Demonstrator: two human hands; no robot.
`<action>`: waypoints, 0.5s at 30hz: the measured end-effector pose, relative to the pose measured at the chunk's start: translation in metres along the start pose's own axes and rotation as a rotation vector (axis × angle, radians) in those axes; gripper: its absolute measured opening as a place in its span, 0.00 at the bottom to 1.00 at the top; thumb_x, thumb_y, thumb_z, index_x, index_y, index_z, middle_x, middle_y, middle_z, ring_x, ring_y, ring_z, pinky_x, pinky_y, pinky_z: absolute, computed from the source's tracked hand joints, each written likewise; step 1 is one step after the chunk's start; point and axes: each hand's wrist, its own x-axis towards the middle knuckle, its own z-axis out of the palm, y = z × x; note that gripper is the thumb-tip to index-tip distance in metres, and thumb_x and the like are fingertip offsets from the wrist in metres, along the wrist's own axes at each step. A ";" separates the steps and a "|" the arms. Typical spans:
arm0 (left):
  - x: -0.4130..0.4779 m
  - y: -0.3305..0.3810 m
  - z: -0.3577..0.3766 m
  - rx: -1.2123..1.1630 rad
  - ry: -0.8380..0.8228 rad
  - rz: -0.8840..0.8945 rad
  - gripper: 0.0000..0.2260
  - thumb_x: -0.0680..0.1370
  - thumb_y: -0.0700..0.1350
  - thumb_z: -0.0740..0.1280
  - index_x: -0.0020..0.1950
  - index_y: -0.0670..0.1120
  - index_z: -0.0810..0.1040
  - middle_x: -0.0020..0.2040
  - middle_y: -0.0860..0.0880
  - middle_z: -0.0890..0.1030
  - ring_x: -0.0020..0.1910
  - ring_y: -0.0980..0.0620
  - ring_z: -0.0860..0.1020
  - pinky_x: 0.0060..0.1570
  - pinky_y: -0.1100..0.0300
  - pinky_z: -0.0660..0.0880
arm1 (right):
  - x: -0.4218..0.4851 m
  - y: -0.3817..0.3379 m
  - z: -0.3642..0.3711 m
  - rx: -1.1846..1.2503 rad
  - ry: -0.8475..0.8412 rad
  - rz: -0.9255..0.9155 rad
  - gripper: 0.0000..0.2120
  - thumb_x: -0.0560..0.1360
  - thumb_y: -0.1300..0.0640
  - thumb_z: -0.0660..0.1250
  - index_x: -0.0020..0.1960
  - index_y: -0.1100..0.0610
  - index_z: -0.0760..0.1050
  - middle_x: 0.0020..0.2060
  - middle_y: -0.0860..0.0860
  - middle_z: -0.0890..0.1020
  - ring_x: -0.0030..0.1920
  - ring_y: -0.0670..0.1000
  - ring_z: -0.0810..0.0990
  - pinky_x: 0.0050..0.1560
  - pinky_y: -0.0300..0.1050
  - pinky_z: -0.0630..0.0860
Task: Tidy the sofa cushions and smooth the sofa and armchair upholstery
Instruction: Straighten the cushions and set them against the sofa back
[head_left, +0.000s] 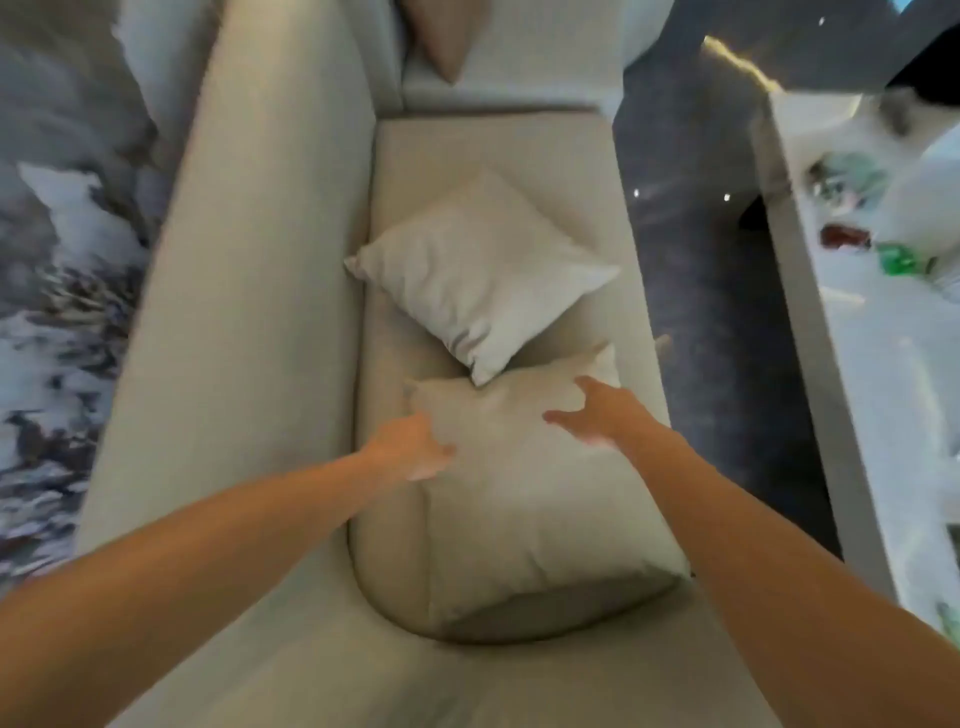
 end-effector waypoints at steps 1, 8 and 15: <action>0.017 -0.004 0.015 -0.061 0.001 -0.036 0.28 0.76 0.58 0.65 0.72 0.46 0.67 0.69 0.43 0.75 0.66 0.41 0.73 0.63 0.51 0.72 | 0.016 0.009 0.014 0.040 0.001 0.041 0.44 0.73 0.34 0.65 0.80 0.52 0.50 0.74 0.58 0.68 0.71 0.61 0.69 0.67 0.53 0.68; 0.111 -0.053 0.110 -0.506 0.023 -0.103 0.49 0.66 0.67 0.73 0.76 0.63 0.44 0.76 0.40 0.58 0.72 0.38 0.64 0.69 0.47 0.64 | 0.094 0.067 0.129 0.355 0.168 0.349 0.52 0.55 0.18 0.60 0.68 0.24 0.32 0.80 0.54 0.43 0.75 0.72 0.52 0.69 0.77 0.52; 0.074 -0.053 0.068 -0.477 0.182 -0.010 0.35 0.74 0.52 0.73 0.75 0.62 0.59 0.66 0.42 0.67 0.62 0.41 0.72 0.65 0.54 0.66 | 0.087 0.048 0.122 0.514 0.135 0.409 0.52 0.55 0.17 0.57 0.73 0.28 0.41 0.76 0.57 0.59 0.72 0.67 0.62 0.72 0.67 0.58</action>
